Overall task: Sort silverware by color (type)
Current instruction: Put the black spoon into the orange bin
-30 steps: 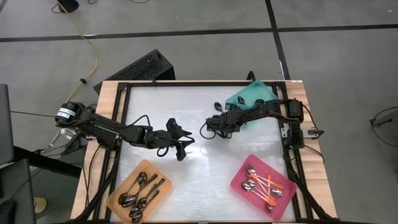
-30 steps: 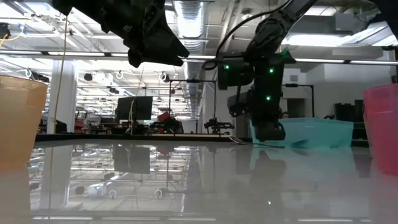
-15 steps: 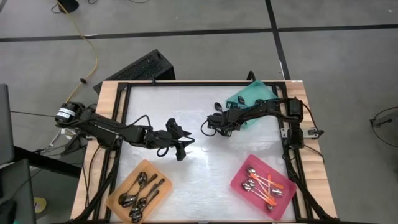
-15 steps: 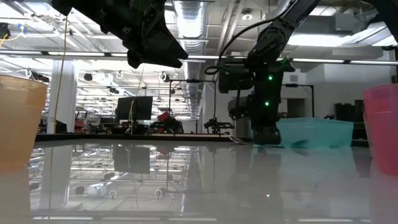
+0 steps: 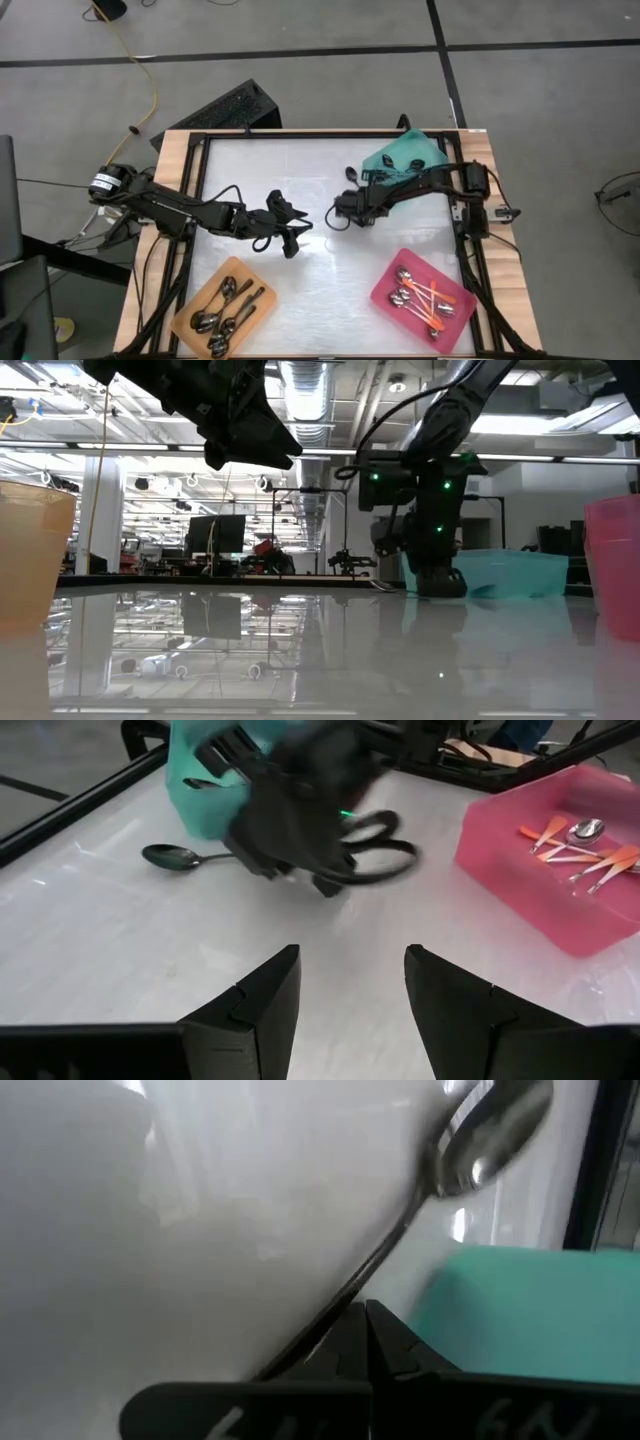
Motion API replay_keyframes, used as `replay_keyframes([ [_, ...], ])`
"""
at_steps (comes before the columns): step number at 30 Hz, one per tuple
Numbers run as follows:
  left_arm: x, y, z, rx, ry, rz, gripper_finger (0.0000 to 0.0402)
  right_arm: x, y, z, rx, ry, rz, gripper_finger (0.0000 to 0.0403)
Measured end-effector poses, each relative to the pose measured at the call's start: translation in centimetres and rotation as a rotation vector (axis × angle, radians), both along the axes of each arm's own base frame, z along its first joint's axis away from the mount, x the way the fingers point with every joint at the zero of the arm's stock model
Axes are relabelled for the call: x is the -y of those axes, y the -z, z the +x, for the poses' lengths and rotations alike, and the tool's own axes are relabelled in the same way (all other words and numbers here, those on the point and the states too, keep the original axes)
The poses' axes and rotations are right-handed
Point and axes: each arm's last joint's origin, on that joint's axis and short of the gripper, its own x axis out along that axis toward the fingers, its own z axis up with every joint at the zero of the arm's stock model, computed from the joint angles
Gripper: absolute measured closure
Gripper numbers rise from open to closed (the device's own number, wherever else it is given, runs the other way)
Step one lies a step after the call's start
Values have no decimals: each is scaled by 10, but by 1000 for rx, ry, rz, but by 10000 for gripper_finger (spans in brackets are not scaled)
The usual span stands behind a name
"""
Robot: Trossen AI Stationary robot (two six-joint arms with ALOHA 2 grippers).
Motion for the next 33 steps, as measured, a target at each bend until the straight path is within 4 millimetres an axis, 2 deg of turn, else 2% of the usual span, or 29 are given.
replay_keyframes([
  [11,0,0,0,3,-9,-5,237,-58,0,8,57,-166,22,403],
  [17,0,0,0,6,-13,-12,237,-98,-2,13,134,-272,49,403],
  [21,0,0,0,5,-13,-12,237,-116,-8,13,181,-232,52,397],
  [24,0,0,0,4,-13,-11,237,-120,-21,13,203,-198,52,387],
  [27,0,0,0,0,-13,-10,237,-115,-40,14,255,-177,37,376],
  [33,0,1,-1,-3,-32,-29,237,-80,-72,11,403,5,54,338],
])
